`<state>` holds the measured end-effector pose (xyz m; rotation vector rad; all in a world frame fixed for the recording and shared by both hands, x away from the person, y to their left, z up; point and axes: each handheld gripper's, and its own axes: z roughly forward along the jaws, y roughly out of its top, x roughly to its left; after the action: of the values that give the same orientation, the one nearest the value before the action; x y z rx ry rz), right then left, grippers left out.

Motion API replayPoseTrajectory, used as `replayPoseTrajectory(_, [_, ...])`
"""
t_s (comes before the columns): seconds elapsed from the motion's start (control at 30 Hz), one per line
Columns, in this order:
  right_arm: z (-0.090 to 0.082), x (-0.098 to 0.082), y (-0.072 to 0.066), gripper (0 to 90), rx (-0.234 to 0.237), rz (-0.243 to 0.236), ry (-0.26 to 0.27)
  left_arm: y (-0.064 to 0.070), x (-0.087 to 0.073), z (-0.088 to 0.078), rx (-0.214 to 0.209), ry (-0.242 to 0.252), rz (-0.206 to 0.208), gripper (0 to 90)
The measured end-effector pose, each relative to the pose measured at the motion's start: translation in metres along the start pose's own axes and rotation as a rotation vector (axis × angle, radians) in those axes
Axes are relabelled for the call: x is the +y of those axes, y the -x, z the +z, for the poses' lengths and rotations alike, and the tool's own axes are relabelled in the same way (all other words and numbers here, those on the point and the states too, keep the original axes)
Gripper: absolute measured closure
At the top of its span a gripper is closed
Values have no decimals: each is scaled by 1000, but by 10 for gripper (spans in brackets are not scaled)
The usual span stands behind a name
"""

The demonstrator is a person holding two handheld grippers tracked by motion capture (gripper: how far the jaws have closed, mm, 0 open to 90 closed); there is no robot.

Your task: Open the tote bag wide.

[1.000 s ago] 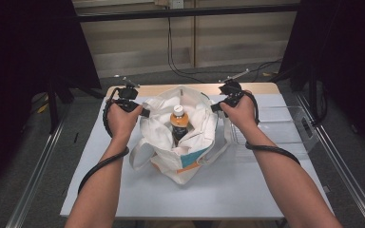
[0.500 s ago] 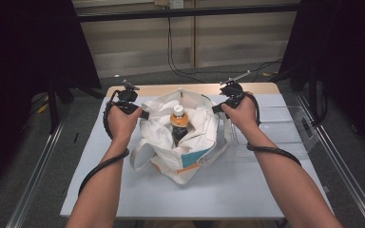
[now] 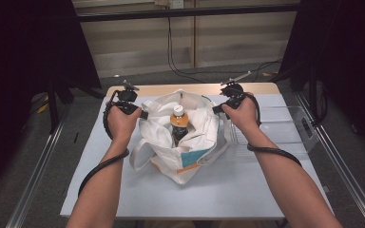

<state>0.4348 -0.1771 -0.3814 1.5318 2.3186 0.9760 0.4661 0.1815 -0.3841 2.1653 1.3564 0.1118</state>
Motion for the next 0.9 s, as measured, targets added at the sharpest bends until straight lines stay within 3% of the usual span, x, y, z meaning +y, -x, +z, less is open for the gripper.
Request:
replayPoseTrajectory(0.4, [1, -4, 3, 769, 2, 6, -9, -6, -6, 5, 10, -16, 0, 873])
replayPoseTrajectory(0.57, [2, -5, 3, 768, 1, 8, -11, -7, -8, 7, 8, -9, -22, 874])
replayPoseTrajectory(0.9, [5, -8, 5, 767, -3, 10, -15, -7, -8, 8, 16, -18, -6, 874])
